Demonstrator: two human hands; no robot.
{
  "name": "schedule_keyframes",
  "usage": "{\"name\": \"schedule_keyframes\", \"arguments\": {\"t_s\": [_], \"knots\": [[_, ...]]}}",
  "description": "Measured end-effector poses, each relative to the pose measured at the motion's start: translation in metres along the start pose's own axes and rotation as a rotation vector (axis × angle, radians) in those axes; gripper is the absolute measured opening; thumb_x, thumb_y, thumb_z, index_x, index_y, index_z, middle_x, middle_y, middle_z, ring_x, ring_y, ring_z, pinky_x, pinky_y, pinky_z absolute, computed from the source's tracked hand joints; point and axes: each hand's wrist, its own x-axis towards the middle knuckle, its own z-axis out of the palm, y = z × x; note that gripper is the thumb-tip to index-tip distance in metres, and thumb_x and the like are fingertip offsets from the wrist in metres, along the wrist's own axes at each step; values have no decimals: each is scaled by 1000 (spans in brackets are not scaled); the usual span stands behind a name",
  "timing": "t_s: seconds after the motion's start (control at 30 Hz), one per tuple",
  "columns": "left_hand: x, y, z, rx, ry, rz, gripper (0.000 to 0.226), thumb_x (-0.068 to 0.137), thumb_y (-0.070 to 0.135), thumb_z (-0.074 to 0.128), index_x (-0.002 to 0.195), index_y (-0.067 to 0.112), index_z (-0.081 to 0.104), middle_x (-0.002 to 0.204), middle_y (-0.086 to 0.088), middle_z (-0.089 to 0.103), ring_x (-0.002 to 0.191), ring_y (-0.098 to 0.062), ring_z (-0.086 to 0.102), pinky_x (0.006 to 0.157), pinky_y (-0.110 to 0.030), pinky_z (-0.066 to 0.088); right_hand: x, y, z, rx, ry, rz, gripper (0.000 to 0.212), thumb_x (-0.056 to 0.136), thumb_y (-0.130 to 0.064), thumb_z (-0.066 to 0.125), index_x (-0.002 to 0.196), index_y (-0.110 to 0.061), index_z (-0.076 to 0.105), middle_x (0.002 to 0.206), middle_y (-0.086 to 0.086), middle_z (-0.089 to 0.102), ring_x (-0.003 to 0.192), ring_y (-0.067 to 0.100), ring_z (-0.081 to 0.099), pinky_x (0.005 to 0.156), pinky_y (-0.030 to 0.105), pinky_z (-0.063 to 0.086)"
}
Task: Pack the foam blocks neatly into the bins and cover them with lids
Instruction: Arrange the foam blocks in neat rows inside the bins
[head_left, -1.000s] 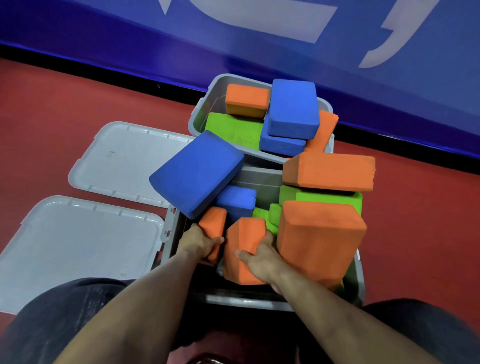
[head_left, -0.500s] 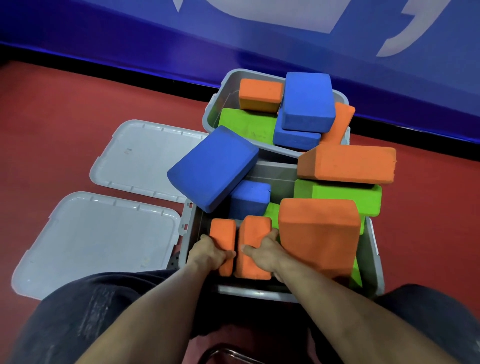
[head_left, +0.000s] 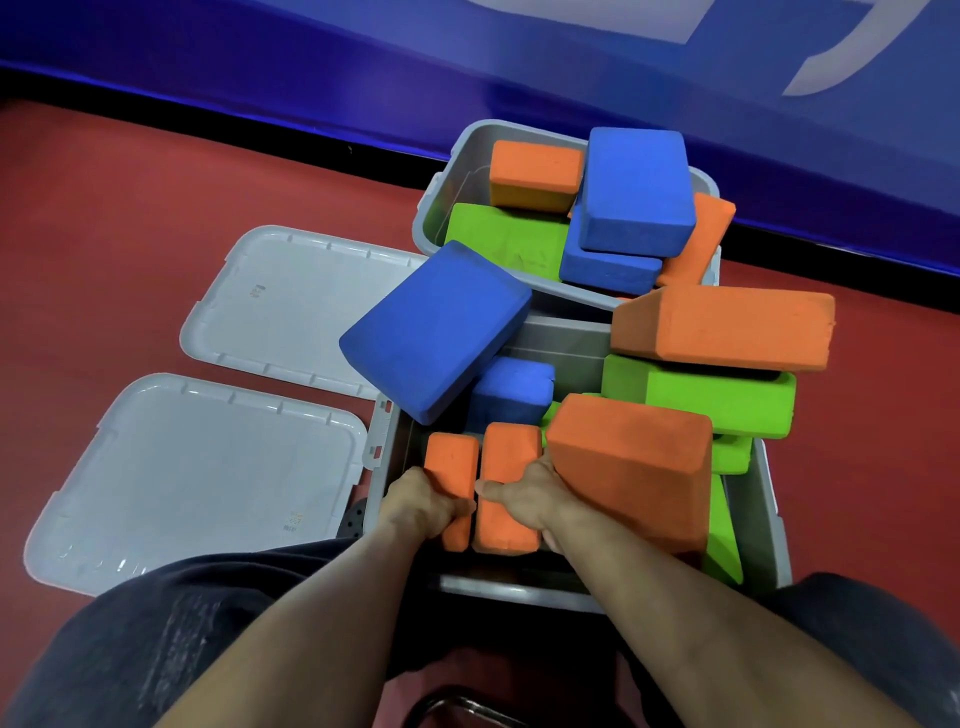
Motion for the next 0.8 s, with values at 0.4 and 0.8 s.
{"name": "schedule_keyframes", "arguments": {"t_s": [0.4, 0.8], "knots": [[-8, -1, 3, -283, -29, -42, 80, 77, 39, 72, 141, 6, 35, 128, -13, 58, 115, -32, 60, 92, -35, 48, -17, 6, -18, 51, -112, -22, 79, 89, -36, 76, 148, -14, 27, 130, 0, 56, 116, 17, 59, 103, 33, 48], [-41, 45, 1, -187, 265, 256, 62, 99, 54, 47, 142, 10, 50, 148, -11, 44, 138, -30, 41, 114, -40, 32, -68, -30, -57, -168, -169, -214, 39, 92, -46, 62, 114, -14, 66, 107, 17, 74, 98, 33, 72, 93, 46, 56]]}}
